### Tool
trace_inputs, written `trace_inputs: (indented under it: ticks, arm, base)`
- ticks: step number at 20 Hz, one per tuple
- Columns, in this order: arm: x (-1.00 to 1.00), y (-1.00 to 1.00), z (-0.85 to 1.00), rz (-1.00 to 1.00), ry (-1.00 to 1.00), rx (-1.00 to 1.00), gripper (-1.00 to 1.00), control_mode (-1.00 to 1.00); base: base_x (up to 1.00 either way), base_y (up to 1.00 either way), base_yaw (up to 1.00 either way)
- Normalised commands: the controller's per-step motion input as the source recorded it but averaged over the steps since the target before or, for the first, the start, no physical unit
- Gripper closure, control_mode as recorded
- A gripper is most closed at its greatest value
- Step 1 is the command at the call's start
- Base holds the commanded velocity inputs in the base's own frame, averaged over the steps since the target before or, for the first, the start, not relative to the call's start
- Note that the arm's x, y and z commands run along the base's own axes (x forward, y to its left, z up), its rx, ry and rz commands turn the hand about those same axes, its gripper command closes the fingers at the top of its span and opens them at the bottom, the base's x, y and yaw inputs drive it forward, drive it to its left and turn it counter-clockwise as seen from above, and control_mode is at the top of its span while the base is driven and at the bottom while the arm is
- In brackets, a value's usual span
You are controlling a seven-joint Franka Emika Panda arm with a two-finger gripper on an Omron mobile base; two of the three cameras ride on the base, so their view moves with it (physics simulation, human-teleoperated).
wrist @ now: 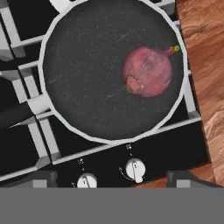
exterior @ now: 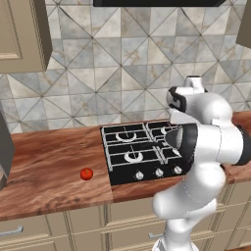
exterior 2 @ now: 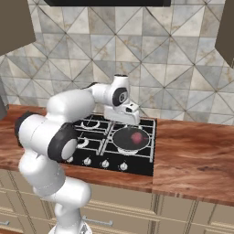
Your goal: Place the pan on the front right burner on the stove. Then place the tomato and the onion in the pan and turn on the front right burner.
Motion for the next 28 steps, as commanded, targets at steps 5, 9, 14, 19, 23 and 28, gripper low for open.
trace_inputs:
  ticks: [5, 9, 14, 19, 23, 28]
  arm:
    - [-0.61, 0.92, 0.37, 0.00, 0.00, 0.00, -1.00, -1.00]
    - [-0.58, 0.98, 0.26, 0.01, 0.00, 0.00, -1.00, -1.00]
    - [-0.52, 0.98, 0.25, 0.02, 0.00, 0.00, -1.00, -1.00]
    - [-0.38, 0.97, 0.20, 0.03, 0.00, 0.00, -1.00, -1.00]
    - [-0.25, 0.96, 0.05, 0.03, 0.00, 0.00, -1.00, -1.00]
    - [-0.05, 0.88, 0.00, 0.05, 0.00, 0.00, -1.00, -1.00]
  base:
    - [0.00, 0.00, 0.00]
    - [0.00, 0.00, 0.00]
    - [0.00, 0.00, 0.00]
    - [0.00, 0.00, 0.00]
    - [0.00, 0.00, 0.00]
    - [0.00, 0.00, 0.00]
